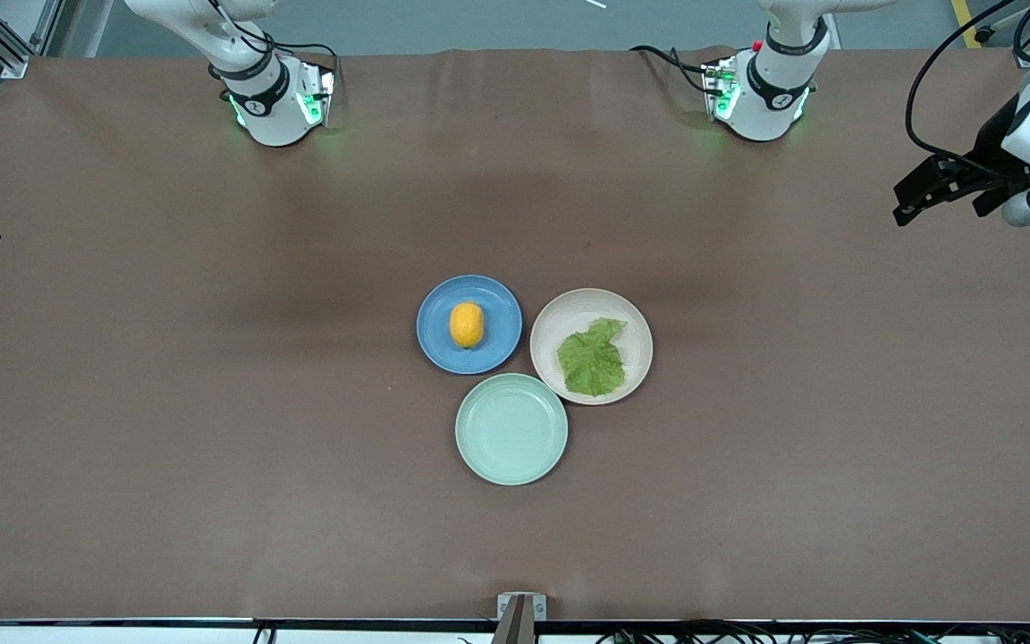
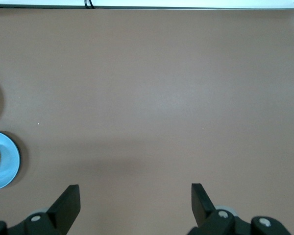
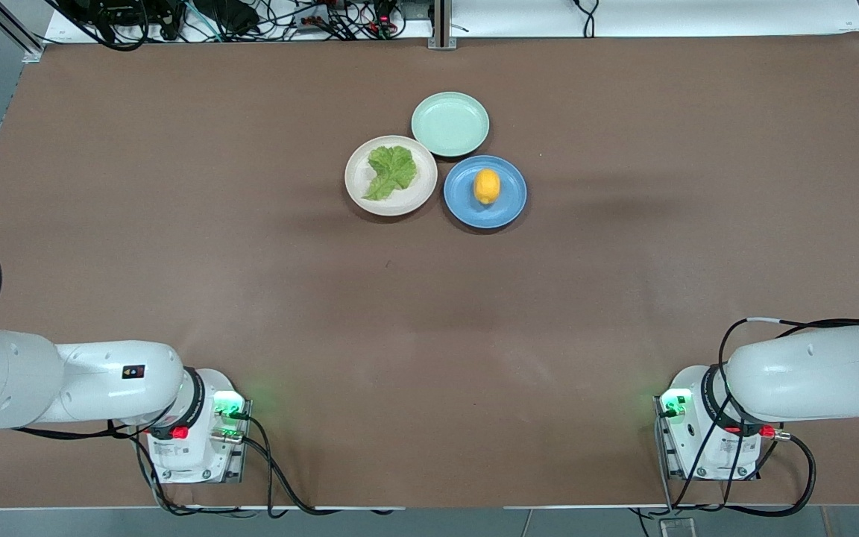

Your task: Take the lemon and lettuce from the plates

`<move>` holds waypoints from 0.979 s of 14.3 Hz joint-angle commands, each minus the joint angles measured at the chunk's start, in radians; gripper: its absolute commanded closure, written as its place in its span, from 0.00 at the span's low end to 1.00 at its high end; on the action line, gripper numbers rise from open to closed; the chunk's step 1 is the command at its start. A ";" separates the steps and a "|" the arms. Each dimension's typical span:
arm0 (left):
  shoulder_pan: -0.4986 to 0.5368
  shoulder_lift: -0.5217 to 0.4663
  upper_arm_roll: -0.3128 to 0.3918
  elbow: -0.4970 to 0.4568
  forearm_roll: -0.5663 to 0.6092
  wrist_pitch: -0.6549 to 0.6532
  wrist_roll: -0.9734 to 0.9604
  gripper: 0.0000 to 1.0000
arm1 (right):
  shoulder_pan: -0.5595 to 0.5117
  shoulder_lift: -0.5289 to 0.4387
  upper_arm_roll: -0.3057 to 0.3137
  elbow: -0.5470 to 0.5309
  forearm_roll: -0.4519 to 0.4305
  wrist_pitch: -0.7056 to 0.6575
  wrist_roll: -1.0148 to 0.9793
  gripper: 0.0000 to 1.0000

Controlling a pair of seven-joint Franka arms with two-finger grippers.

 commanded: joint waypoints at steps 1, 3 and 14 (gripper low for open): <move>0.001 0.009 0.005 0.039 -0.016 -0.028 0.019 0.00 | -0.018 0.007 0.012 0.018 -0.002 -0.009 0.002 0.00; 0.000 0.010 0.005 0.045 -0.014 -0.028 0.021 0.00 | -0.018 0.007 0.013 0.018 -0.002 -0.009 0.002 0.00; -0.114 0.300 -0.114 0.010 -0.005 0.217 -0.352 0.00 | -0.018 0.007 0.012 0.019 0.017 -0.009 -0.004 0.00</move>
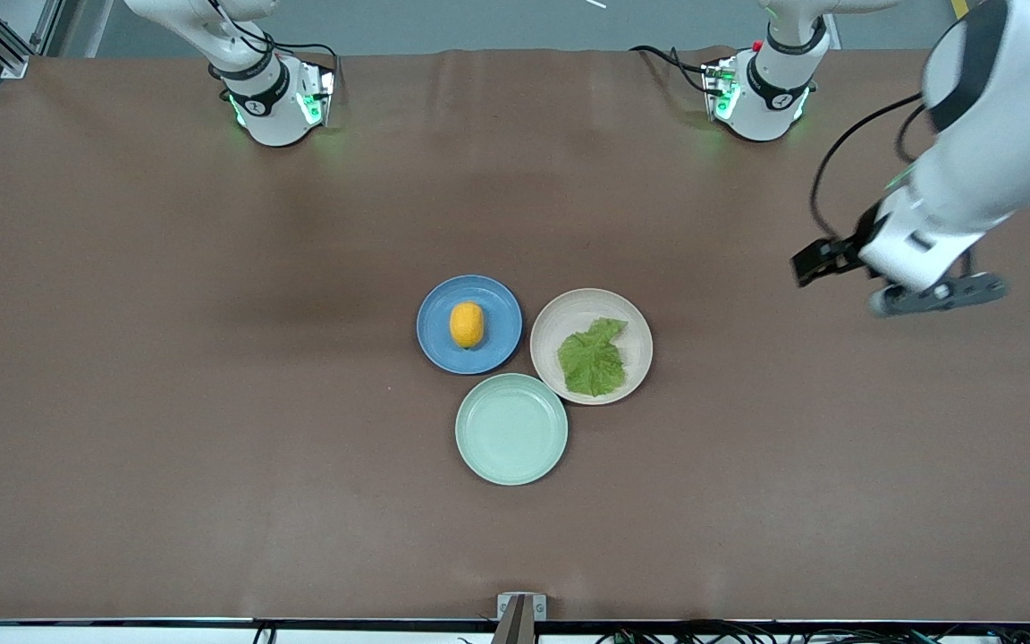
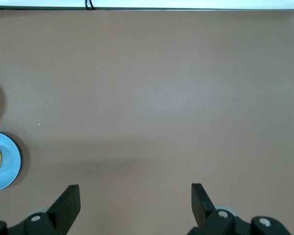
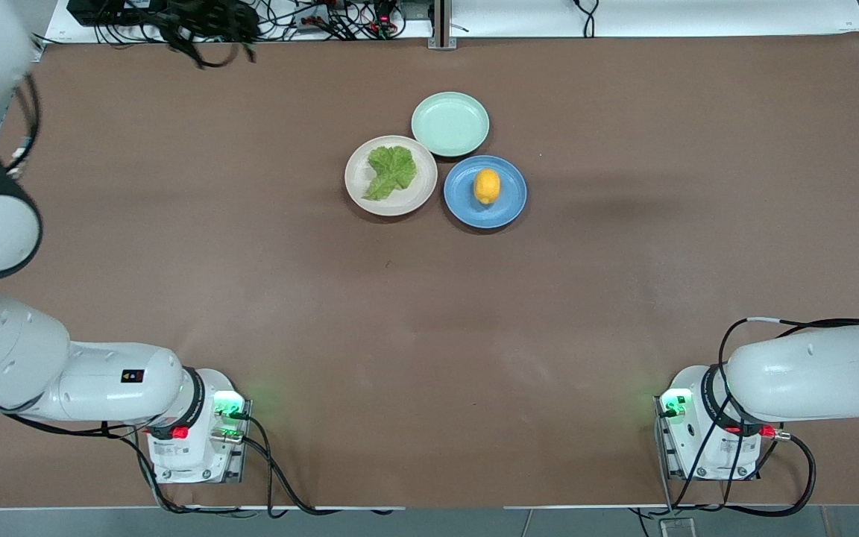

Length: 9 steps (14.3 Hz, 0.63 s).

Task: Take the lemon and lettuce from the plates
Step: 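Reach the left gripper down to the lettuce while the right gripper moves out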

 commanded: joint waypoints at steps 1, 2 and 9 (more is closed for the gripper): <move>-0.057 0.083 -0.008 -0.007 0.013 0.101 -0.167 0.03 | -0.017 0.007 0.011 0.014 0.013 -0.009 -0.006 0.00; -0.078 0.126 -0.008 -0.007 0.027 0.137 -0.225 0.12 | -0.017 0.007 0.011 0.014 0.014 -0.009 -0.006 0.00; -0.207 0.402 -0.008 -0.004 0.044 0.423 -0.695 0.11 | 0.073 0.091 0.020 0.016 0.034 0.027 0.003 0.00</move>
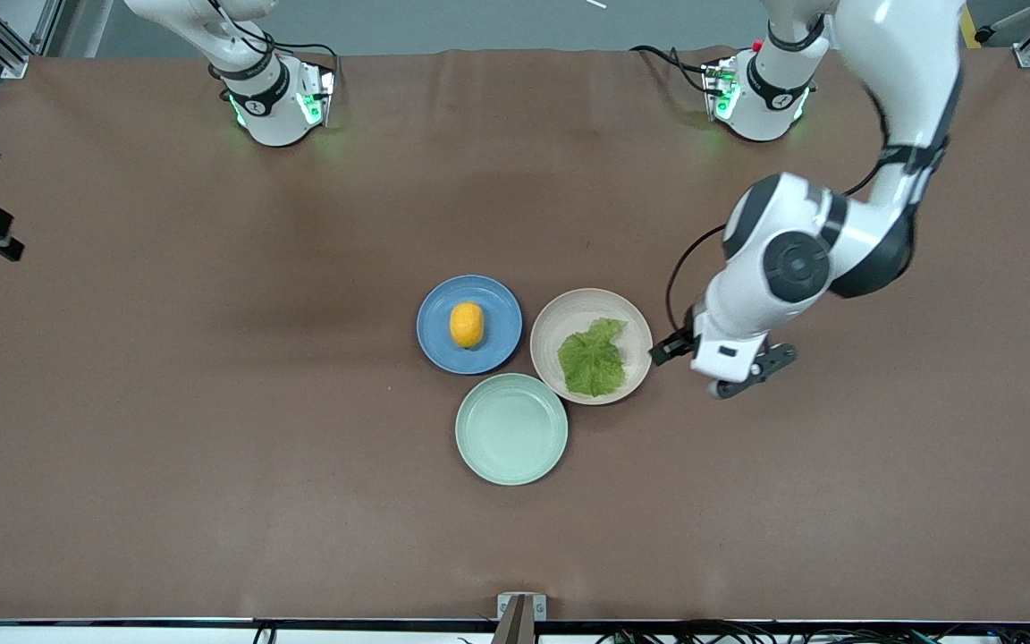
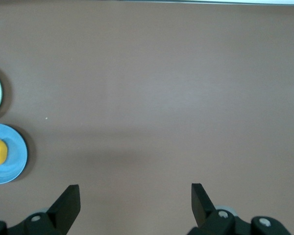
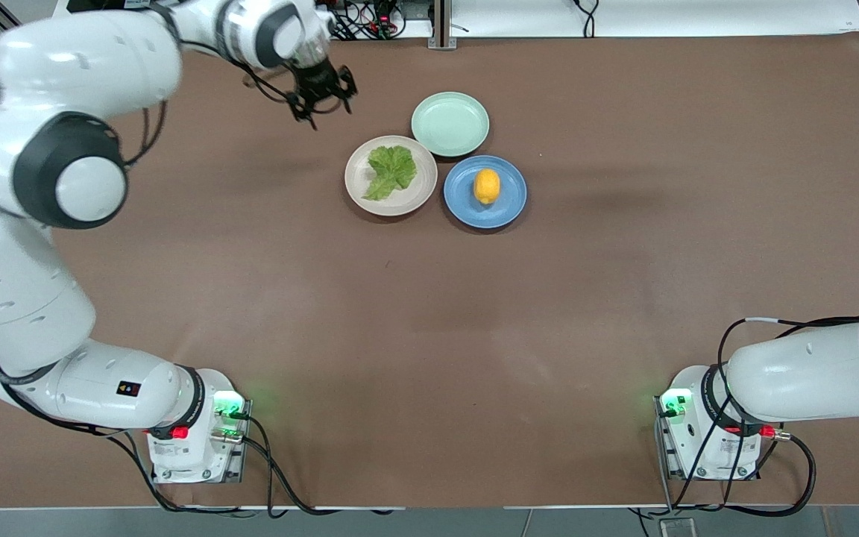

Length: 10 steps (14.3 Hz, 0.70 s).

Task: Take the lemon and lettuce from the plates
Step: 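Reach the left gripper down to the lettuce while the right gripper moves out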

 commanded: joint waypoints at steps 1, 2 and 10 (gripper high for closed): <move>-0.054 0.093 0.002 0.020 0.028 0.098 -0.171 0.11 | 0.059 0.053 0.002 0.014 0.019 0.048 0.004 0.00; -0.076 0.124 0.005 0.021 0.035 0.118 -0.200 0.11 | 0.089 0.058 0.002 -0.005 0.018 0.048 -0.004 0.00; -0.105 0.222 0.000 0.028 0.083 0.195 -0.299 0.54 | 0.506 0.189 0.002 -0.080 0.051 0.085 0.494 0.00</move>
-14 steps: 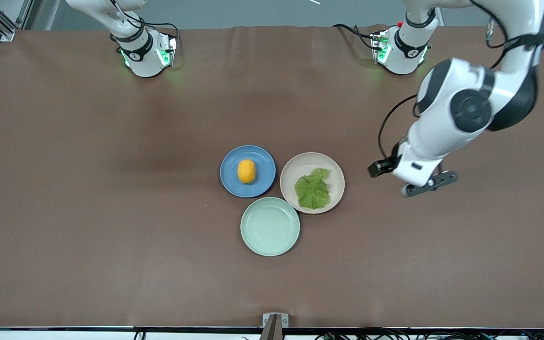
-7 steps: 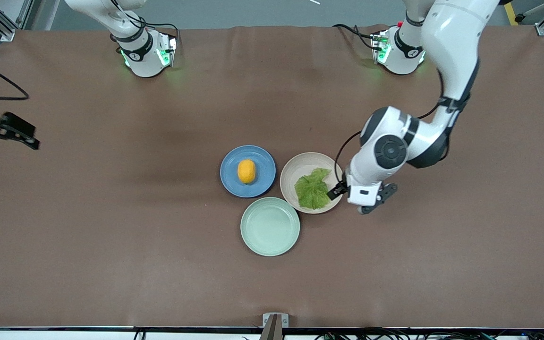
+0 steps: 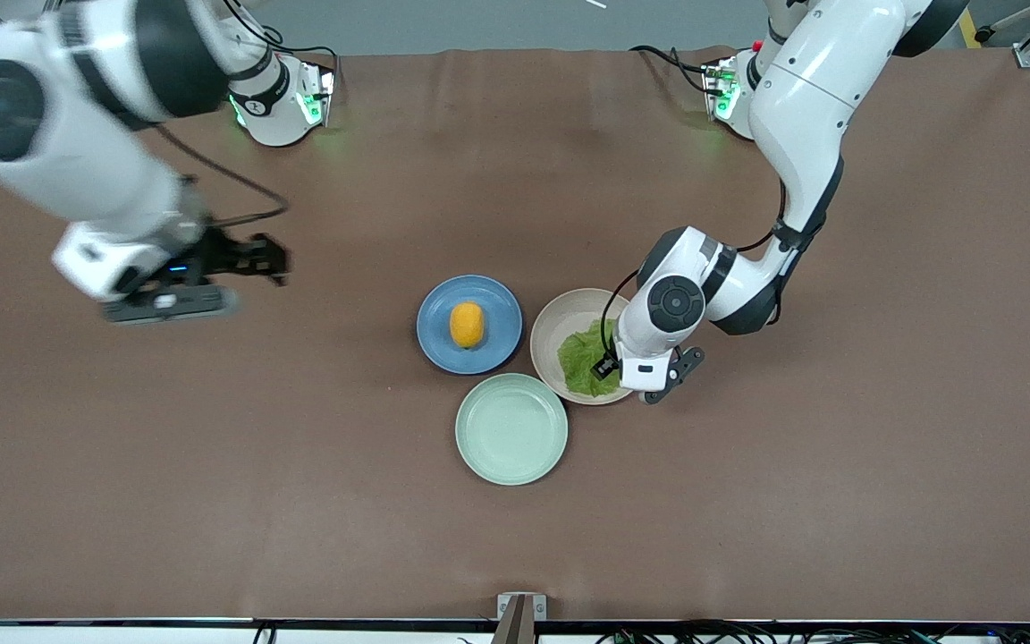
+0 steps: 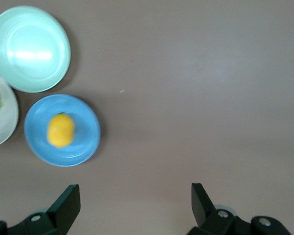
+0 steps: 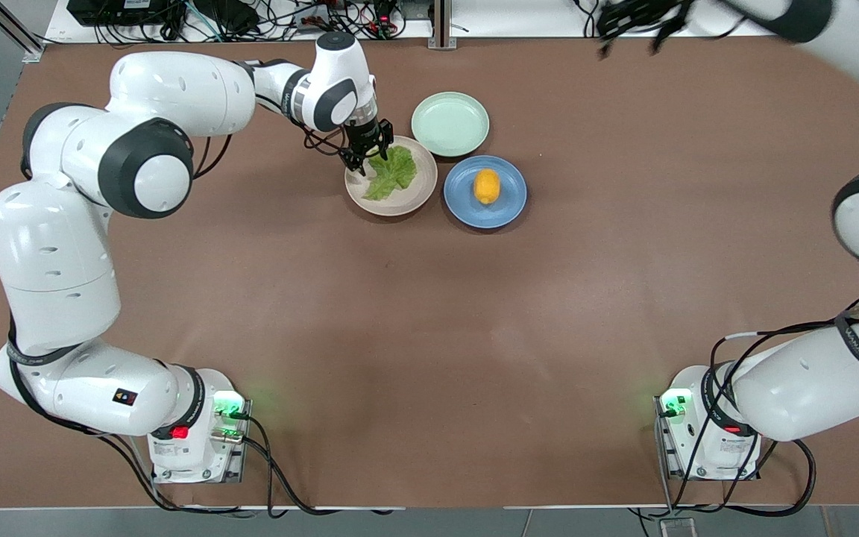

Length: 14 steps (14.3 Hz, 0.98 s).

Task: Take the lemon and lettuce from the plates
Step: 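Grasp the lettuce with the left gripper while the right gripper reaches the lemon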

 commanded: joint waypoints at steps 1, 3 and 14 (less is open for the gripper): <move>-0.029 0.006 0.003 0.018 0.025 0.006 -0.030 0.66 | 0.107 0.081 -0.016 -0.022 0.033 0.068 0.112 0.00; -0.055 0.005 0.015 0.018 0.030 0.006 -0.030 0.87 | 0.170 0.097 -0.016 -0.104 0.064 0.209 0.186 0.00; 0.176 -0.253 0.005 -0.020 0.025 -0.050 0.049 1.00 | 0.303 0.328 -0.016 -0.229 0.127 0.637 0.263 0.00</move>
